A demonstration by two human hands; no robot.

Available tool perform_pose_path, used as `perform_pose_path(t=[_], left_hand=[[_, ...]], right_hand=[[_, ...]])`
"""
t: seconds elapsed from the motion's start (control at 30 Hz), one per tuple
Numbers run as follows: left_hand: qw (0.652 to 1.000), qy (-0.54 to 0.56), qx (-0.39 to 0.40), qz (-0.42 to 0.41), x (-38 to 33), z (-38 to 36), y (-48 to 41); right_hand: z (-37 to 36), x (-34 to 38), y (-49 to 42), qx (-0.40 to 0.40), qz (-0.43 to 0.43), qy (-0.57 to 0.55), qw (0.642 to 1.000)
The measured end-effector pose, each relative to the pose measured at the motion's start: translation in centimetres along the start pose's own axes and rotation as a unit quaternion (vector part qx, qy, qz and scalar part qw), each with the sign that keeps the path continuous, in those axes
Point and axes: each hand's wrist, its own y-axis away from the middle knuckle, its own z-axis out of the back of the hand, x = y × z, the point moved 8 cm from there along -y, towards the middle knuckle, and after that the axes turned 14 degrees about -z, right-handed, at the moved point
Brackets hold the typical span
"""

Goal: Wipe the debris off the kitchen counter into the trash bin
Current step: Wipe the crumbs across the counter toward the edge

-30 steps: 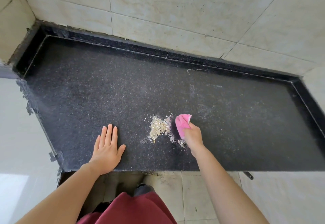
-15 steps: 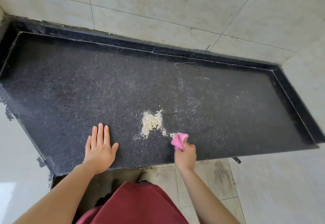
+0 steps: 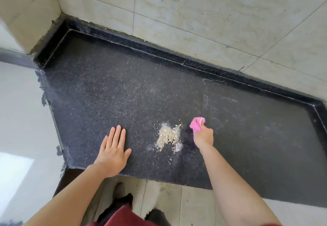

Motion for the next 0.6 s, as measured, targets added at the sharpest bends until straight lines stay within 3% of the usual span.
perform_pose_path(t=[0.2,0.3,0.43,0.6], left_hand=[[0.995,0.094,-0.003,0.044,-2.4,-0.1,1.8],[0.985,0.151,-0.020,0.079,-4.9,-0.6,3.9],[0.968,0.165,-0.131,0.134,-8.4,-0.2,8.1],[0.926,0.185,-0.251,0.213,-13.9,-1.9,15.9]], right_hand=[[-3.0,3.5,2.5,0.042,0.192,0.124,0.973],[-1.8,3.6,3.7,0.054,0.258,0.072,0.962],[0.7,3.0,6.7,0.070,0.350,0.023,0.934],[1.0,-1.3,13.3,0.154,0.470,0.055,0.868]])
